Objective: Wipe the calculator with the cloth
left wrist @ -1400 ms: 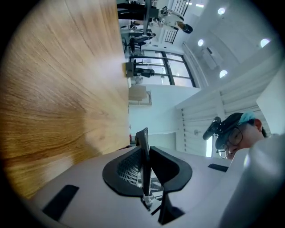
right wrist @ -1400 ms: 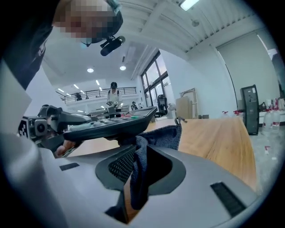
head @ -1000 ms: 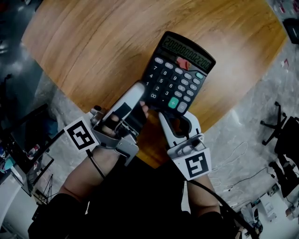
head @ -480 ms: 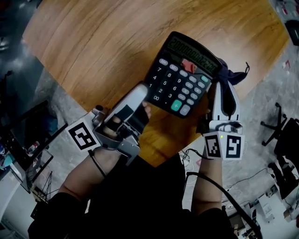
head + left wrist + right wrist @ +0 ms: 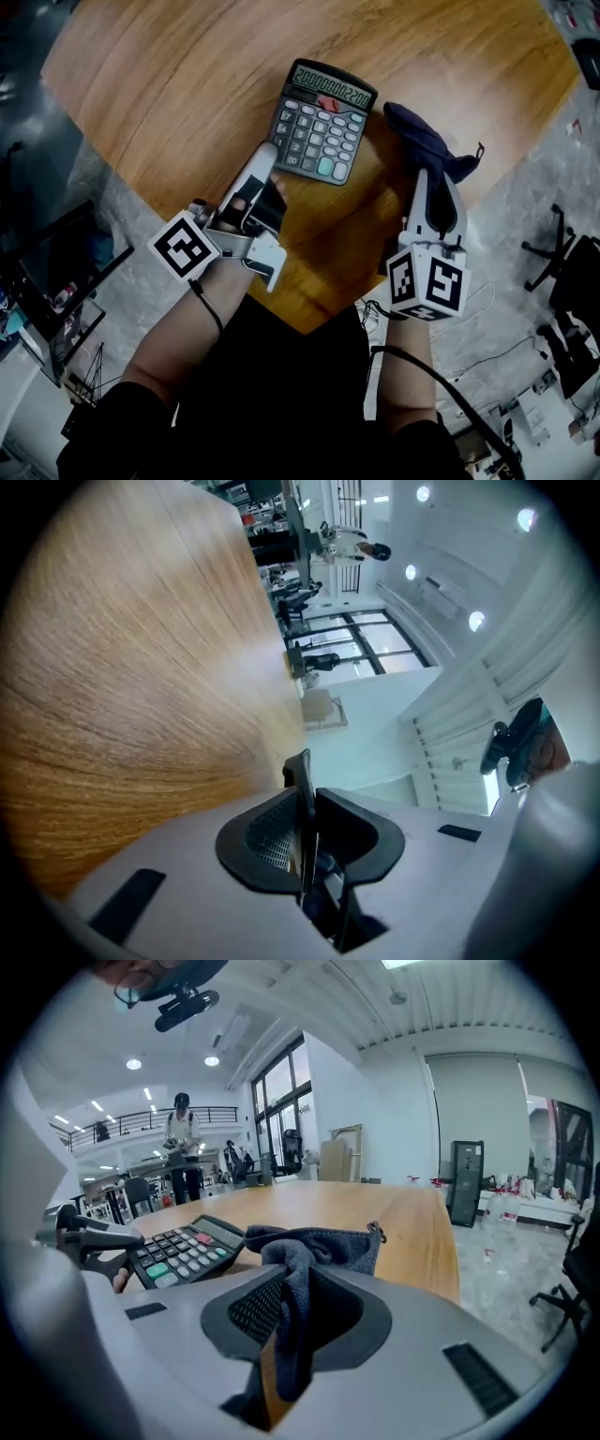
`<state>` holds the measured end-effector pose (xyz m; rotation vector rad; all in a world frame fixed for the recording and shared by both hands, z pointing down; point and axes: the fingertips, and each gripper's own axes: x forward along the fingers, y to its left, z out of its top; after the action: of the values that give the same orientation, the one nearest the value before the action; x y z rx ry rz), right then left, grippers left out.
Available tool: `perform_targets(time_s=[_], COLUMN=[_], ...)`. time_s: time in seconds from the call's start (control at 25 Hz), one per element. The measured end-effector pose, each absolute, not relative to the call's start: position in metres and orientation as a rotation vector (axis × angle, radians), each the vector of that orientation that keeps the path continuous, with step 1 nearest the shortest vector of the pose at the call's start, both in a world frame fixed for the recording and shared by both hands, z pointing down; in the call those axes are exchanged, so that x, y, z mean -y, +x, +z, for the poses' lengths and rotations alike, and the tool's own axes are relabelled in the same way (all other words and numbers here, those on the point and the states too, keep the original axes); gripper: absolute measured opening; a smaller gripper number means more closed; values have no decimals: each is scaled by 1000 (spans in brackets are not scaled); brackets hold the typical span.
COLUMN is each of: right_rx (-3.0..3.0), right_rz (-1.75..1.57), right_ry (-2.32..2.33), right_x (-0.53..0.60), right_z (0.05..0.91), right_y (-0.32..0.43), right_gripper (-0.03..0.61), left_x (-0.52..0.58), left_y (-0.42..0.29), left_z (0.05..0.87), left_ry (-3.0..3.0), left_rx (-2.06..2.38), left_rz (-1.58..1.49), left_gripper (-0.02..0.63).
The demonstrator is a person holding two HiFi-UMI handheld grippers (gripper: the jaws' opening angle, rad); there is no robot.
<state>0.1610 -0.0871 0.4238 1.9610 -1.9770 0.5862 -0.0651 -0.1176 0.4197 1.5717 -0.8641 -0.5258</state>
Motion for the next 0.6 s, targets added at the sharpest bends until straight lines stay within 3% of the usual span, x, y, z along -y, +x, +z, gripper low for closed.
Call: perform_targets(time_s=[0.2,0.6], right_rx=[1938,1949], right_rz=[614,577], right_ry=[1916,1784], right_x=[85,82], right_z=[436,441], right_y=[155,136], right_gripper=[72,92], left_x=[112,95], left_y=[-59,-56], left_z=[429,438], left_ry=[1608,1867], left_rx=[921,1098], left_rz=[-465,-5], left_gripper=[67,106])
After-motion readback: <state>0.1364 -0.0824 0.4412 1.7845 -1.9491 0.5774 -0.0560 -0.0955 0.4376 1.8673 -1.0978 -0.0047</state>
